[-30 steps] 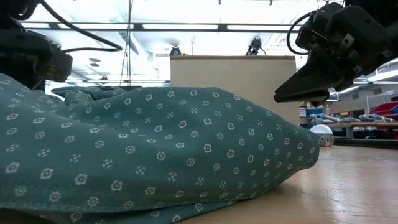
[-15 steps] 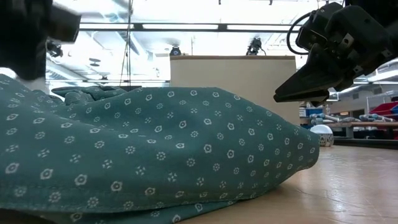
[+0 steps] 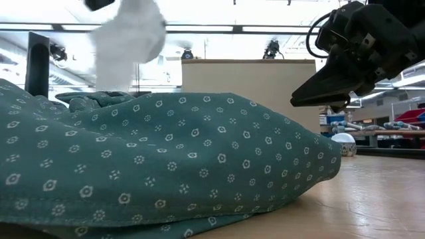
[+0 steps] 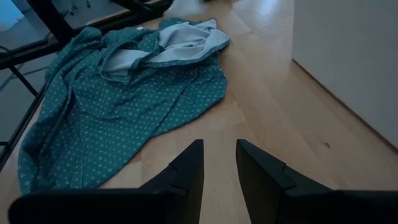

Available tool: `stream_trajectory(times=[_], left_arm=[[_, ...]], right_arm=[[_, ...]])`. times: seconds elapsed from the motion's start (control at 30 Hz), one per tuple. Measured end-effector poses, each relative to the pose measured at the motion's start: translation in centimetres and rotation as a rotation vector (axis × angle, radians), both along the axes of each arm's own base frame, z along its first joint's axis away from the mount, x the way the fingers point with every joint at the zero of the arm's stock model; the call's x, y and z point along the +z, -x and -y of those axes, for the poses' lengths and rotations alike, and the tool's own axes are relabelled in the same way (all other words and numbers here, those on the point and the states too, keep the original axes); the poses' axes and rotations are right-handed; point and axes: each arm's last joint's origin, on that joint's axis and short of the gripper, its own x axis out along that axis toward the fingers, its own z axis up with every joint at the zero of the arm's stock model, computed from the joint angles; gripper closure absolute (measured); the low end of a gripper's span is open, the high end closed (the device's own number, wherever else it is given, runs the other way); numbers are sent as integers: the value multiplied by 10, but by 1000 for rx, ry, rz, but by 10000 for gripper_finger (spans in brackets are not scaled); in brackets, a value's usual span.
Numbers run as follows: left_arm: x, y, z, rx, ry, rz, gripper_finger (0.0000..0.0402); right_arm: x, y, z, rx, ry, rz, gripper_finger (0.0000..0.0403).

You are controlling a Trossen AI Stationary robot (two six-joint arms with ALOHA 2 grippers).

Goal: Sort clothes
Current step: Put the white sock into the bin

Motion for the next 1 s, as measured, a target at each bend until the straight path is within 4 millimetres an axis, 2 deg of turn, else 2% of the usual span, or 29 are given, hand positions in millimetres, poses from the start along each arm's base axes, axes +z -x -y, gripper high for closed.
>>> stream_trajectory(times=[0.17, 0.4, 0.6, 0.8, 0.9, 1.0], left_arm=[[37, -18, -33, -2, -123, 100, 401], [83, -59, -80, -77, -227, 228, 401], [105, -103, -124, -128, -218, 280, 401], [106, -144, -157, -137, -209, 300, 401], [87, -163, -171, -129, -199, 245, 401], [58, -182, -184, -120, -164, 158, 402]], right_arm=[[0, 0, 0, 0, -1, 2, 307], [0, 0, 0, 2, 4, 1, 307], [0, 0, 0, 4, 8, -3, 307], [-1, 0, 0, 4, 11, -10, 307], [-1, 1, 0, 4, 14, -15, 307], [-1, 1, 0, 4, 14, -17, 307]])
